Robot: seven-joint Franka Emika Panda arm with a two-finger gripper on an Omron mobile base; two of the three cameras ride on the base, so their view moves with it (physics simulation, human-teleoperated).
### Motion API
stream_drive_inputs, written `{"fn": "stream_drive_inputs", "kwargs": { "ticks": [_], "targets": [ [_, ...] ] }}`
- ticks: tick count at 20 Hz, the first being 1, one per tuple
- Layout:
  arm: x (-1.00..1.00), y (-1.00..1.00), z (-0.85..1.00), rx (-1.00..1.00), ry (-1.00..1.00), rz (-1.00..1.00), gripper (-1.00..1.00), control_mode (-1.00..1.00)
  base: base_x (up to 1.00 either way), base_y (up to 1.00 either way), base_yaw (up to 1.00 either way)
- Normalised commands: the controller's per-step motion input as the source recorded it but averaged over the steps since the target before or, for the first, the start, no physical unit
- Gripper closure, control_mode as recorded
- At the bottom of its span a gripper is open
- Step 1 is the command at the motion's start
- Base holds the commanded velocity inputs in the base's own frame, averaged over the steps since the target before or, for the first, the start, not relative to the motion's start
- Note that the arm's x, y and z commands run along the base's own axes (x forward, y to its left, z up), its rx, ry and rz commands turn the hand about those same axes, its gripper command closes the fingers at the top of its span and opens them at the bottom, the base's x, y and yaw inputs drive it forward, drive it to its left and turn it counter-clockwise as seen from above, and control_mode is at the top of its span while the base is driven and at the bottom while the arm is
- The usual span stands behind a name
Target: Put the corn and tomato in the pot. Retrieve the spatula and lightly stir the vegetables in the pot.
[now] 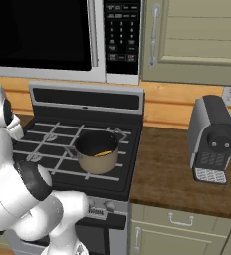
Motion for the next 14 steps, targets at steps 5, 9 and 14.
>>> {"fn": "stream_drive_inputs", "kwargs": {
  "ticks": [5,9,14],
  "targets": [
    [0.00,-1.00,0.44,0.00,0.20,-0.17,1.00,-1.00,0.00,0.00,0.00],
    [0.00,-1.00,0.14,0.00,0.13,-0.12,1.00,-1.00,0.00,0.00,0.00],
    [0.07,-1.00,0.00,-0.02,0.05,-0.10,1.00,-1.00,0.00,0.00,0.00]
  ]
}}
